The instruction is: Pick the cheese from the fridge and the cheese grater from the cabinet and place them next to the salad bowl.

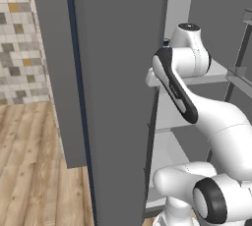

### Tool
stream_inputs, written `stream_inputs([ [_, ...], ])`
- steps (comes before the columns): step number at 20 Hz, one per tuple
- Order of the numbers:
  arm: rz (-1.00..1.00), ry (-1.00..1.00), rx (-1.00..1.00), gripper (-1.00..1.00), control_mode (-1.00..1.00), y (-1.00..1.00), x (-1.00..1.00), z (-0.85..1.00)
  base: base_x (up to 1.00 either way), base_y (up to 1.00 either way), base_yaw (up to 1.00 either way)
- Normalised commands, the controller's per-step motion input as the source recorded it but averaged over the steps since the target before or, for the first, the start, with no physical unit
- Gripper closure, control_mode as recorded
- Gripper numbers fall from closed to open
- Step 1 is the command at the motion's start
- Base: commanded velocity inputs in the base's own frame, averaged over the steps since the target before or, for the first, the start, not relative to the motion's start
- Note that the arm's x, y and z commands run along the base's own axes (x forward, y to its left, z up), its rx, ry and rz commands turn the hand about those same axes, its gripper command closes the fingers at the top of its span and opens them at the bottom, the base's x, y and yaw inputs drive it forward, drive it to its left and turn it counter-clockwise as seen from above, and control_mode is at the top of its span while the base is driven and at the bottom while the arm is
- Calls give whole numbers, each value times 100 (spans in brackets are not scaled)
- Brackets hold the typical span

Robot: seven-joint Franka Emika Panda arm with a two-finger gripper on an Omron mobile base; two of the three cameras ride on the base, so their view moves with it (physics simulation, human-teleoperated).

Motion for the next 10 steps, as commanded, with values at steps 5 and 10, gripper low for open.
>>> stream_inputs([
  [5, 0, -2, 0, -100, -100, 0, -3, 0, 0, 0, 0],
  [10, 0, 0, 0, -100, -100, 0, 0, 0, 0, 0, 0],
])
